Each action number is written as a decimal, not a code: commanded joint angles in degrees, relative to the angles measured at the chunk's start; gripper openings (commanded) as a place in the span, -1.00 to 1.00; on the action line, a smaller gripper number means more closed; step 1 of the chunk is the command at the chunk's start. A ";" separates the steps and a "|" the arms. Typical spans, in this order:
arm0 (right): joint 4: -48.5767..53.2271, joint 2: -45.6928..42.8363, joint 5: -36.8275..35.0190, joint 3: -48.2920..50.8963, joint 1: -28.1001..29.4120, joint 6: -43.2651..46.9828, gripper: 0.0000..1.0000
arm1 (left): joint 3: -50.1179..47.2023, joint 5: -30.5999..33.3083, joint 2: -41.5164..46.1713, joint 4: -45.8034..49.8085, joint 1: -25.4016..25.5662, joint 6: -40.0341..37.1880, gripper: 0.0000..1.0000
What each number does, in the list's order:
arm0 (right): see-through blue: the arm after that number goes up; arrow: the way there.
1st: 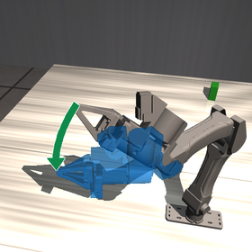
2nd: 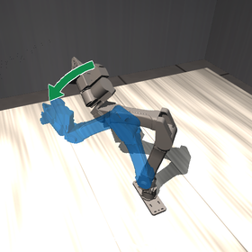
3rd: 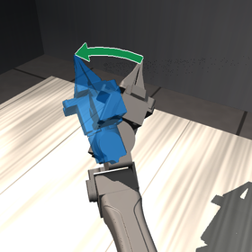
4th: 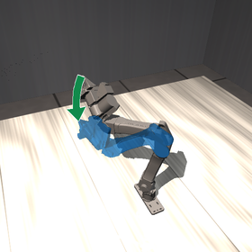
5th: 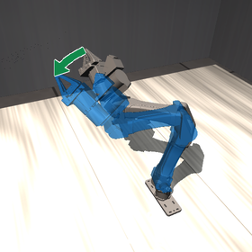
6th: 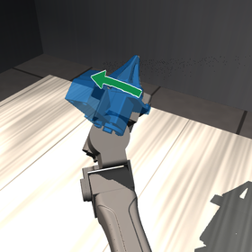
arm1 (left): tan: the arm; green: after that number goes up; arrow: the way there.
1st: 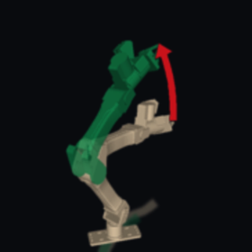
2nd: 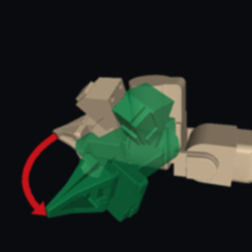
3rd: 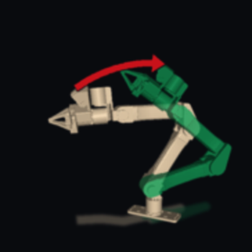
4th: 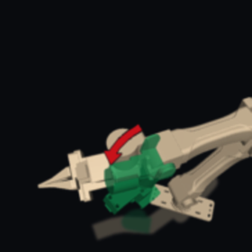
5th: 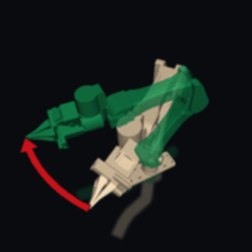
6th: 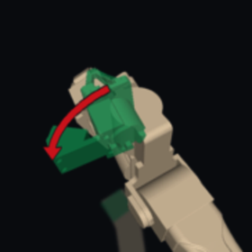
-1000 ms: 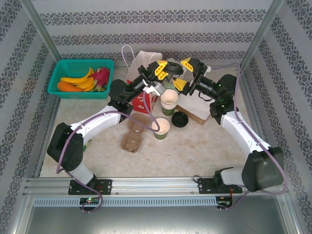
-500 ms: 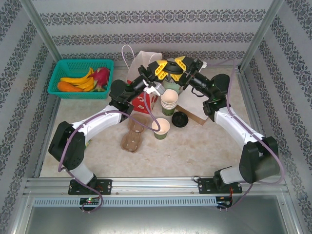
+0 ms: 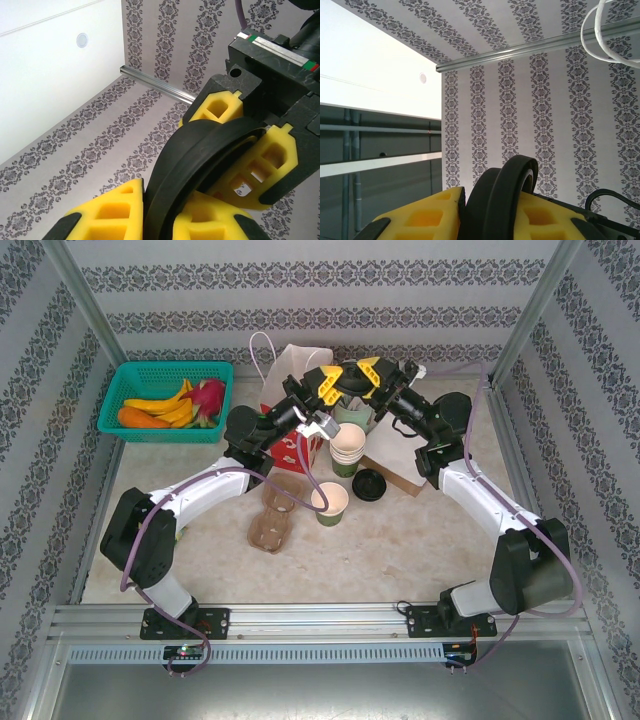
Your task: Pack the takeout coffee
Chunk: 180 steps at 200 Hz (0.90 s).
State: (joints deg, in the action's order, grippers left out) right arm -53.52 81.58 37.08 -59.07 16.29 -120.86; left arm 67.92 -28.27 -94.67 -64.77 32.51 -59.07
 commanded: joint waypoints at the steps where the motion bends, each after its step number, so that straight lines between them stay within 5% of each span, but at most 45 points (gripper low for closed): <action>1: -5.19 -0.05 -1.87 -0.62 0.47 -1.41 -0.72 | -0.15 -0.15 0.28 0.12 -0.17 -0.64 -1.00; 31: -4.93 -0.80 -3.77 0.33 0.49 2.55 -1.00 | -0.07 1.11 1.77 3.56 -0.33 3.78 -0.45; 67: -5.18 -1.41 -6.76 1.43 0.58 7.60 -1.00 | 0.07 1.25 5.30 13.42 -0.60 12.48 -0.13; 130: -6.19 -2.36 -10.52 1.47 -0.15 20.62 -1.00 | -3.49 9.03 6.61 9.41 -0.89 25.05 0.73; 145: -5.29 -3.68 -11.86 2.43 -0.61 26.74 -1.00 | -3.76 11.05 7.64 9.46 -1.20 32.04 1.00; 180: -5.16 -7.19 -15.75 7.11 -2.45 45.74 -1.00 | -5.56 20.63 10.22 10.11 -2.22 58.33 0.99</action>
State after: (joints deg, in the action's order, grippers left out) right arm -56.03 77.47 26.04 -54.54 15.00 -92.27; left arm 63.07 -16.03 -88.27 -54.15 31.38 -24.34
